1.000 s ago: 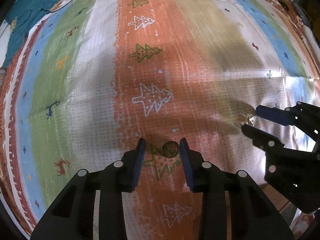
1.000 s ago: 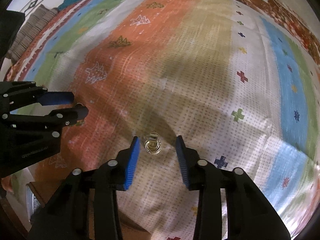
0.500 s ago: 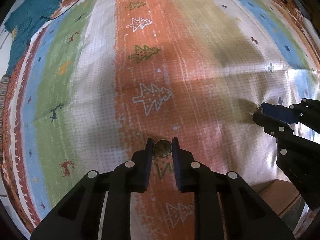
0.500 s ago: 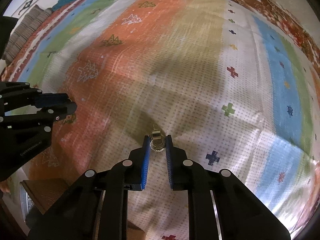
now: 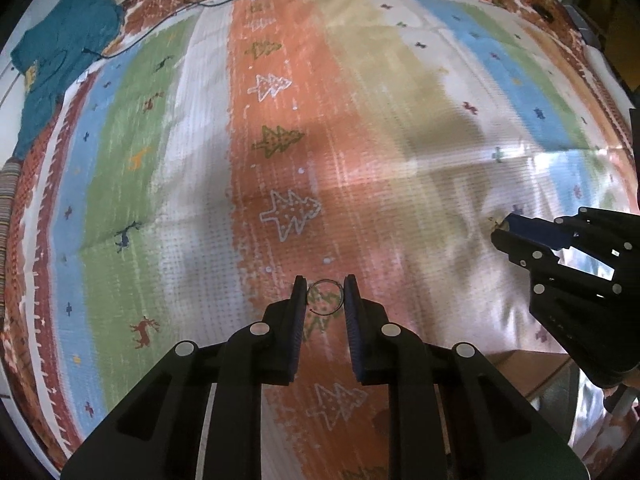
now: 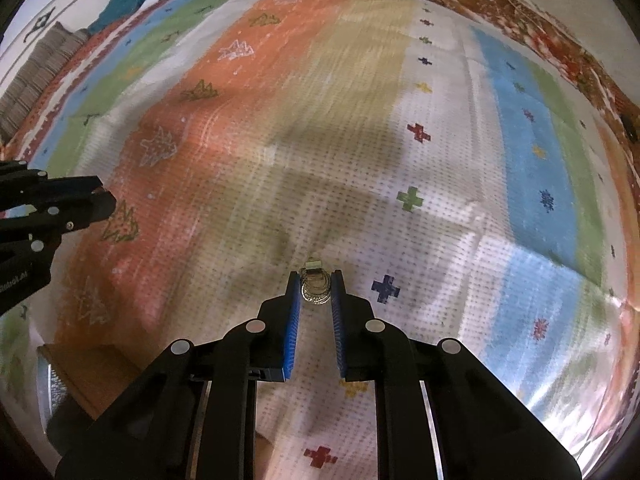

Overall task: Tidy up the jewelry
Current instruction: 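Lift and carry both rings over the silver tin with both grippers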

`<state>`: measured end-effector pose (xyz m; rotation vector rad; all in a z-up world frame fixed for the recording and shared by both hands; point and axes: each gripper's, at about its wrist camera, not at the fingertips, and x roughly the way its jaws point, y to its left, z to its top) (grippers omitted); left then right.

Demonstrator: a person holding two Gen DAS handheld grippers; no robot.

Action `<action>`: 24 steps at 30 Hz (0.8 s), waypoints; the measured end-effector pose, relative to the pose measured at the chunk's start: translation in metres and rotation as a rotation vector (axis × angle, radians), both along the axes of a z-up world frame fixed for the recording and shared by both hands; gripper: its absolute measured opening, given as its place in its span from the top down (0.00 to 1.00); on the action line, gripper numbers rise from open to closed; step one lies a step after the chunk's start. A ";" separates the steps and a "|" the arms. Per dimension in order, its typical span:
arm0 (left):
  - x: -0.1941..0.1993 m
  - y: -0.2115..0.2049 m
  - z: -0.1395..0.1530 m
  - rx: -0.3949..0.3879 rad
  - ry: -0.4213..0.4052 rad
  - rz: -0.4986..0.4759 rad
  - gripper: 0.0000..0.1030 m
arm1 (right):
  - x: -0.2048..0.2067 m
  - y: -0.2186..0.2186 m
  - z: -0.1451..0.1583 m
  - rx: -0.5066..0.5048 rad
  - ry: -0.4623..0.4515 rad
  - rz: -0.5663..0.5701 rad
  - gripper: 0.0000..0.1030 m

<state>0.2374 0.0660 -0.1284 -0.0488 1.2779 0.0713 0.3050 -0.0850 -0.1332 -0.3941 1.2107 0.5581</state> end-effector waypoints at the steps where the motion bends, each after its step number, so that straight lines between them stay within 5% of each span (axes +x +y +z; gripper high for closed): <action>1: 0.000 0.001 0.001 -0.002 -0.002 -0.002 0.82 | -0.001 0.000 0.003 0.003 -0.004 -0.002 0.84; 24: -0.029 -0.011 0.048 -0.037 -0.109 -0.033 0.82 | -0.027 -0.032 0.038 0.040 -0.053 -0.080 0.85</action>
